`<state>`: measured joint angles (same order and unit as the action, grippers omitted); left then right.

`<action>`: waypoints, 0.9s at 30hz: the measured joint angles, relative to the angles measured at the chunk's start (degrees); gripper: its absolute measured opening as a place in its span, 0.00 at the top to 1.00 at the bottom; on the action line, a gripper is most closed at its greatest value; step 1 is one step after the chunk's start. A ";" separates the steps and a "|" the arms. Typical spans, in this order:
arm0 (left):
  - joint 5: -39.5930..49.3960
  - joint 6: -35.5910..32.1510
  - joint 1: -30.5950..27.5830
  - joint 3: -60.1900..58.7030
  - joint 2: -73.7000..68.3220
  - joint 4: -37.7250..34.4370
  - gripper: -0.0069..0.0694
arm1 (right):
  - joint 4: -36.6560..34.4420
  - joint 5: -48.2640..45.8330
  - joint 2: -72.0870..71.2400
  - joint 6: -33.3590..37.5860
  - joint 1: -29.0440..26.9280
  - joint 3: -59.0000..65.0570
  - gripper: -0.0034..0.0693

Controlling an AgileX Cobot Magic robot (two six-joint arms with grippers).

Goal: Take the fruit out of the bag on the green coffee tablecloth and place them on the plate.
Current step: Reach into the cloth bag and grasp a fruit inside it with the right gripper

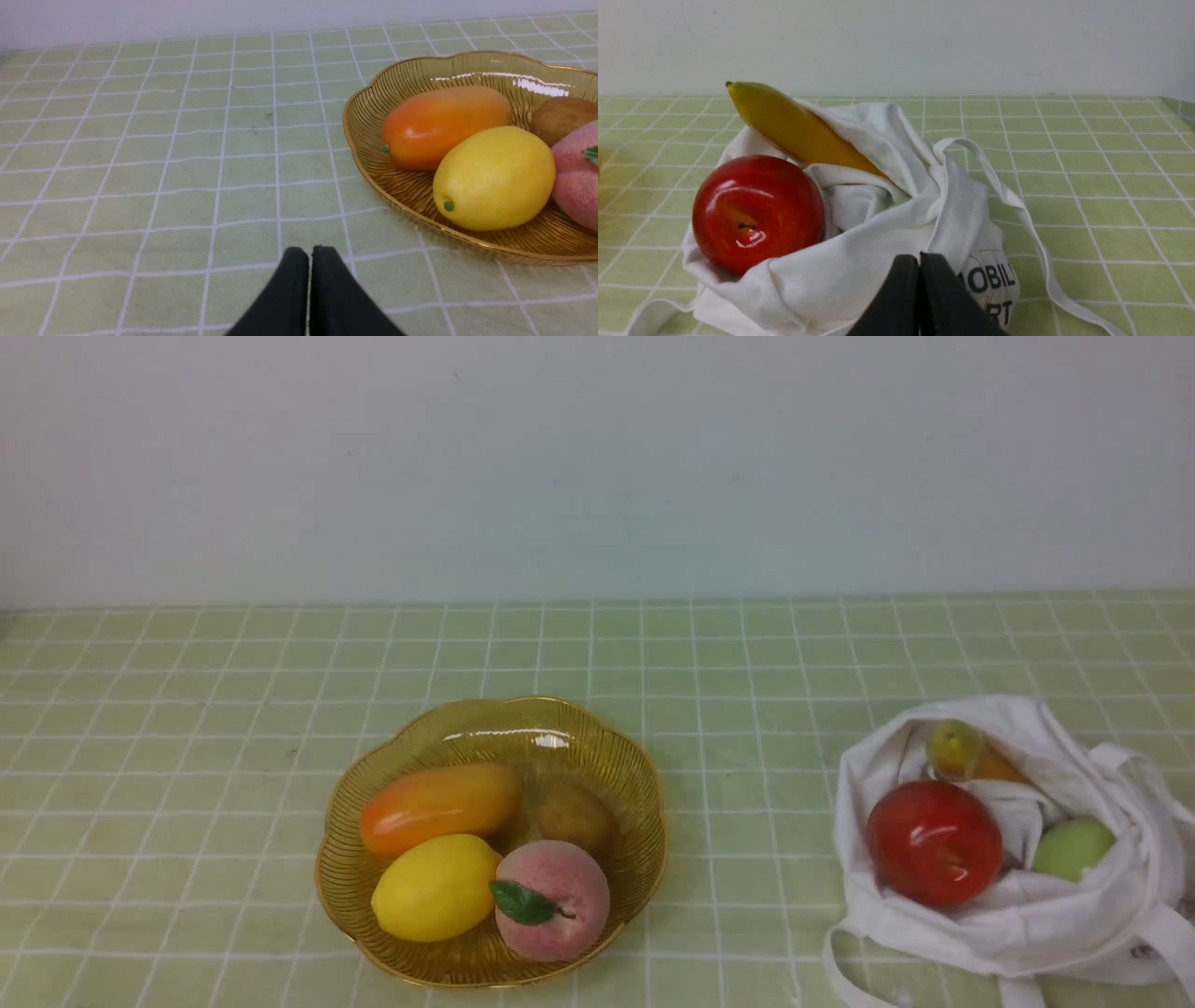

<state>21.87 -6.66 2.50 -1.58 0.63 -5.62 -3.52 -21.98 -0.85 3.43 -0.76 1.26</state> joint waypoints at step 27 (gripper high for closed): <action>0.00 0.00 0.00 0.00 0.00 0.00 0.92 | 0.86 0.06 0.00 0.51 0.00 0.00 0.97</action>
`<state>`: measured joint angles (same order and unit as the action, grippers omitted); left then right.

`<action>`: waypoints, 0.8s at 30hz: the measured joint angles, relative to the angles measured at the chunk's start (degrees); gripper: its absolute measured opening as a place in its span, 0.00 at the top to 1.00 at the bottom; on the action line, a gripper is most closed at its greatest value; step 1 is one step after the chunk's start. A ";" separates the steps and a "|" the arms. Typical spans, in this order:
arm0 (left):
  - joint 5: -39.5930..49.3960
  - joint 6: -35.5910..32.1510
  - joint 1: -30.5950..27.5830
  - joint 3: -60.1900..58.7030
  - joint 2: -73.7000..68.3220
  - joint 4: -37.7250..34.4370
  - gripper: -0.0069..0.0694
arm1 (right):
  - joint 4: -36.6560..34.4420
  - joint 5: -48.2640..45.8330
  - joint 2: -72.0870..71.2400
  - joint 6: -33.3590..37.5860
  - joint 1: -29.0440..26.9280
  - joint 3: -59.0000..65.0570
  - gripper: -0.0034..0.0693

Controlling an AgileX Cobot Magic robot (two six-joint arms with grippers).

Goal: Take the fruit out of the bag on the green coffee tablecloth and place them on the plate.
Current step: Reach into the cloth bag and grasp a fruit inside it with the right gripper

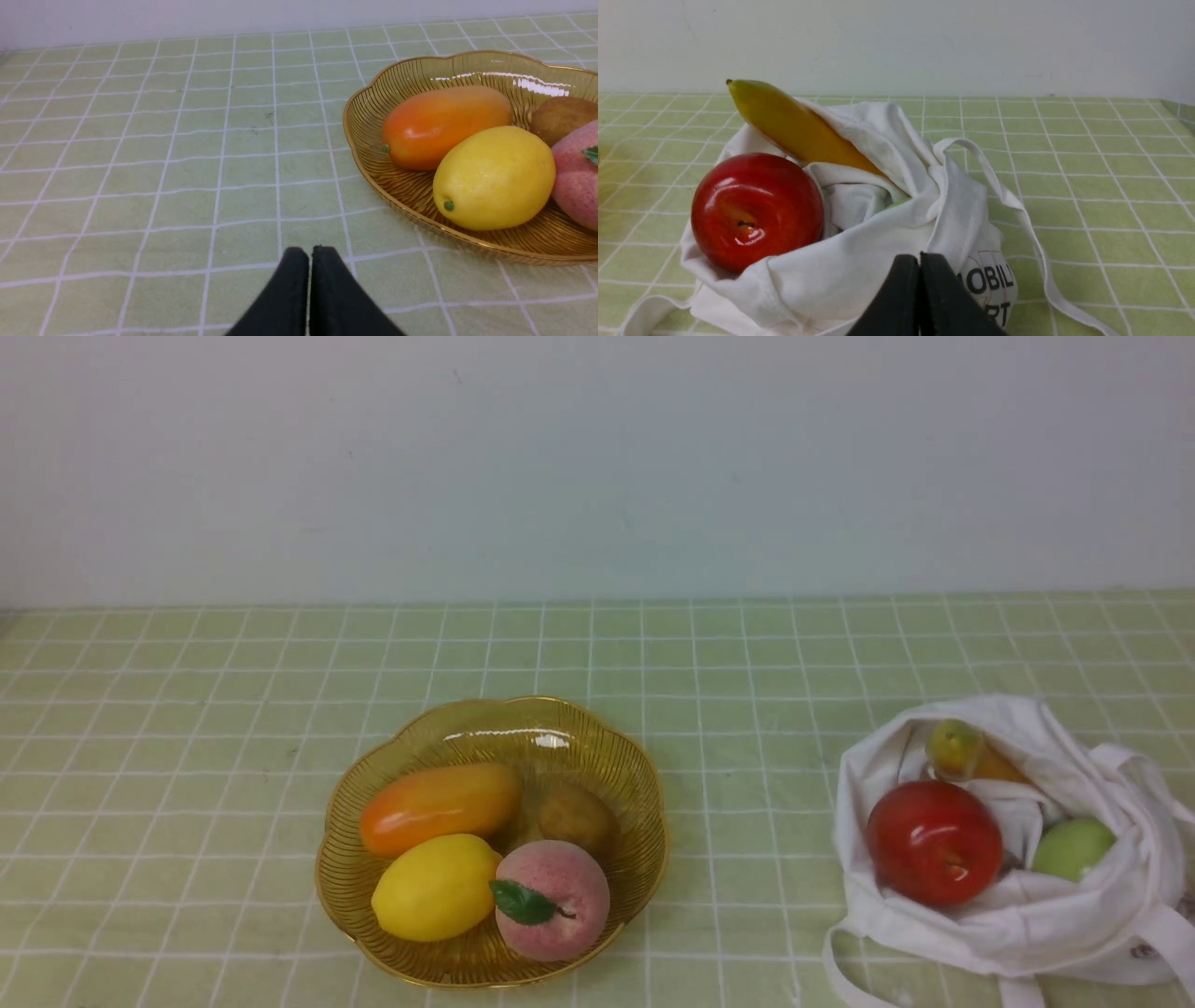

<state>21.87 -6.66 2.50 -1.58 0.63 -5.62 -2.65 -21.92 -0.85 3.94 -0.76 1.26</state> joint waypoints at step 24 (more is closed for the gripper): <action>0.00 0.00 0.00 0.00 0.00 0.00 0.92 | -34.69 27.79 0.00 -13.57 0.64 0.24 0.97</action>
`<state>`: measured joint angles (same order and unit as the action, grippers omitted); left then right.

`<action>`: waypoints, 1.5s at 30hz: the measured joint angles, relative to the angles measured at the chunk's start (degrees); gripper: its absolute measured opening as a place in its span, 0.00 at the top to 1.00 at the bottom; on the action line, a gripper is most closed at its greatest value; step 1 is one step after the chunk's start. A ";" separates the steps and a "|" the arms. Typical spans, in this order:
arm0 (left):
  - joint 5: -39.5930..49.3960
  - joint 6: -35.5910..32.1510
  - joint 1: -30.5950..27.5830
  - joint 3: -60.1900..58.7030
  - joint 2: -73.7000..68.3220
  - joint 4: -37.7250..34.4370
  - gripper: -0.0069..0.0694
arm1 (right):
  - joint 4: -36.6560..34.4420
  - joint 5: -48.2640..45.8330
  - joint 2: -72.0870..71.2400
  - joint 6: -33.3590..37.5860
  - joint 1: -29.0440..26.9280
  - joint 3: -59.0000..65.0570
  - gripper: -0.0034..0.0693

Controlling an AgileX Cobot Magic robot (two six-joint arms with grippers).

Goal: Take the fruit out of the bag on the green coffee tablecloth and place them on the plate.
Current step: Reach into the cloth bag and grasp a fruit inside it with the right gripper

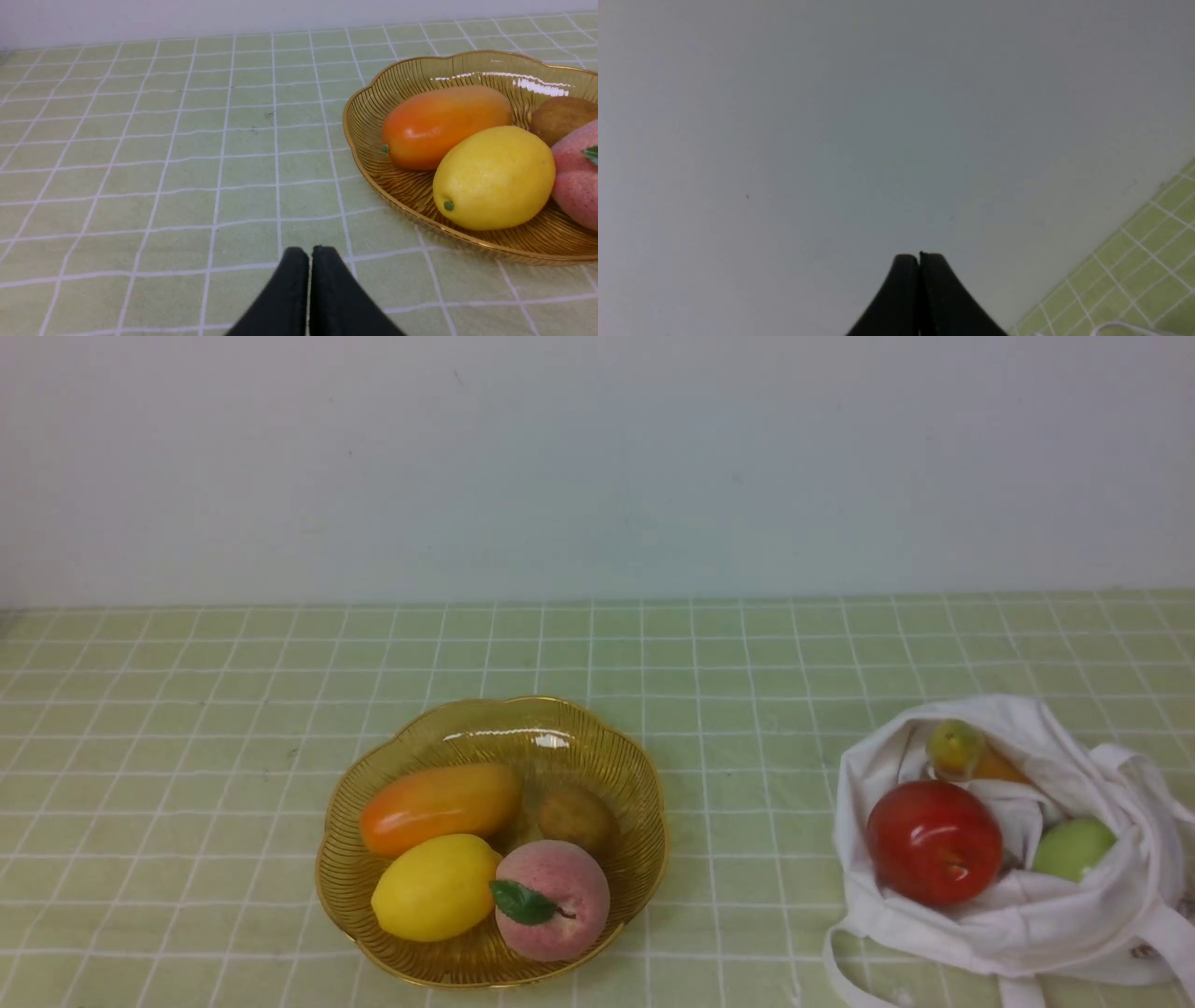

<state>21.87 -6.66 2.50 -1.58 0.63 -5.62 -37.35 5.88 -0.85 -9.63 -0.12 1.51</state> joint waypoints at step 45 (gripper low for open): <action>0.00 0.00 0.00 0.00 0.00 0.00 0.92 | 10.13 -35.64 76.09 30.82 10.16 -41.59 0.03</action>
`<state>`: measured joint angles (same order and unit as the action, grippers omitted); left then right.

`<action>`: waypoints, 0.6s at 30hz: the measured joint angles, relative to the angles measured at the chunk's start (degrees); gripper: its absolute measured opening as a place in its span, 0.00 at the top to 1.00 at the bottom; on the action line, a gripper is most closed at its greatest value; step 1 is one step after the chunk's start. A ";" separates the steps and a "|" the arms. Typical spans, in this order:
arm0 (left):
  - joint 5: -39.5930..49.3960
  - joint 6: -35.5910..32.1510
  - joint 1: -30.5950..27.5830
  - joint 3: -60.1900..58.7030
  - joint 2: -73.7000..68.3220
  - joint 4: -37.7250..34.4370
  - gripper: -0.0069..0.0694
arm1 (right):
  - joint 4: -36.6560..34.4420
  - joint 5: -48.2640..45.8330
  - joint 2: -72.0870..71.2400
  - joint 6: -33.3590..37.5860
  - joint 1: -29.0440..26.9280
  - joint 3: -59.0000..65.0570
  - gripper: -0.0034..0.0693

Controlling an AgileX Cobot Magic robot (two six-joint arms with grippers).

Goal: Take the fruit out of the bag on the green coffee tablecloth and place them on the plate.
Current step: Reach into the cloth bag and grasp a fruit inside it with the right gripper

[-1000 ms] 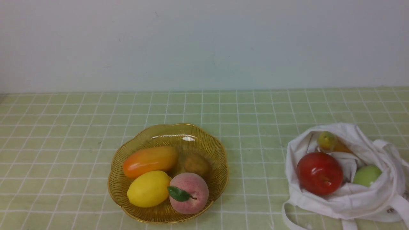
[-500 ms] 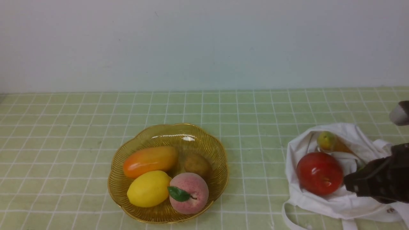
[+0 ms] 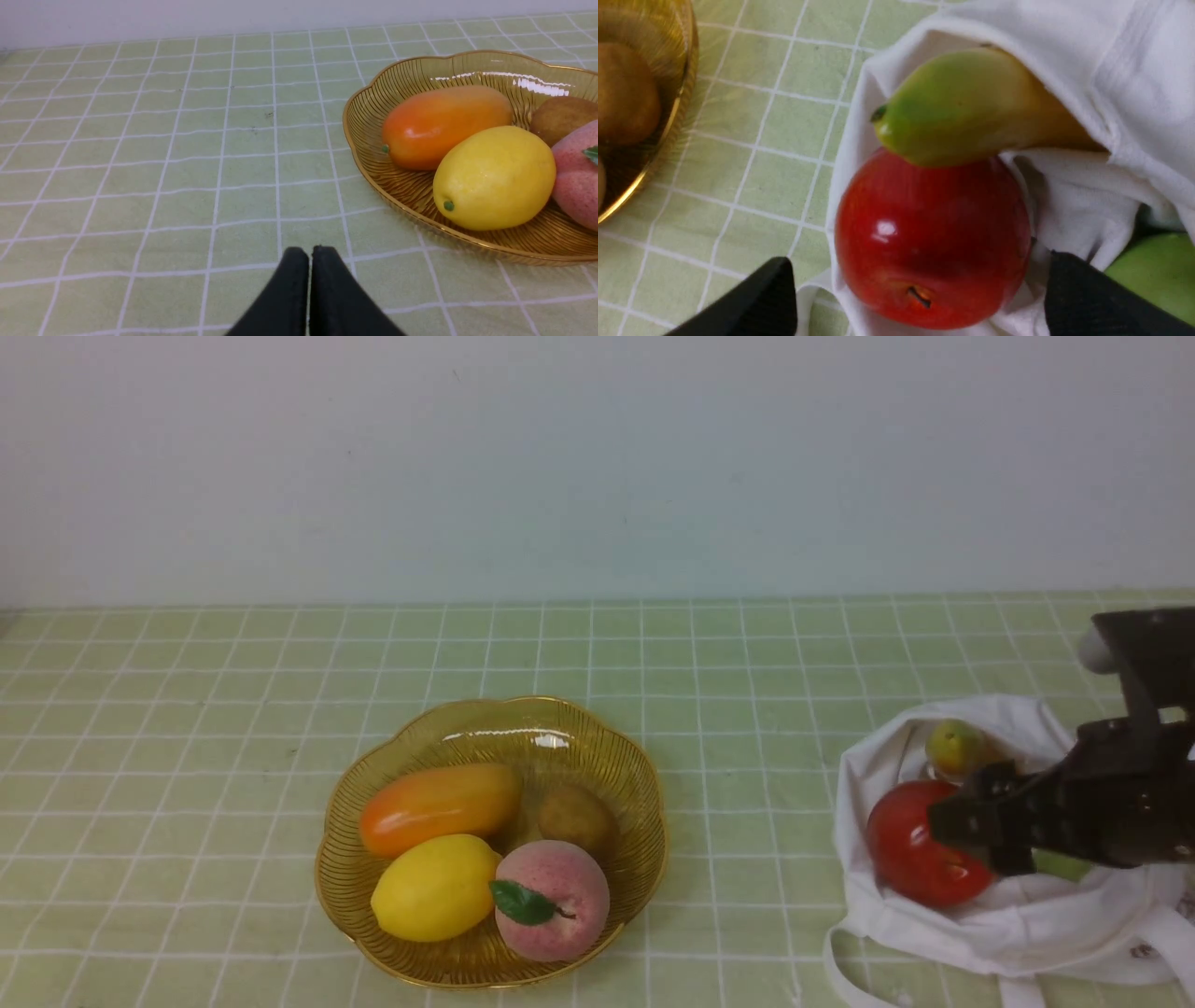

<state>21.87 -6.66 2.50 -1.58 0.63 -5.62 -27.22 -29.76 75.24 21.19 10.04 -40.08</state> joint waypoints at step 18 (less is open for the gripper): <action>0.00 0.00 0.00 0.00 0.00 0.00 0.92 | -8.75 6.20 8.79 1.30 0.00 -0.21 0.00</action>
<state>21.87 -6.66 2.50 -1.58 0.63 -5.62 -35.97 -23.56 84.03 22.49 10.04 -40.29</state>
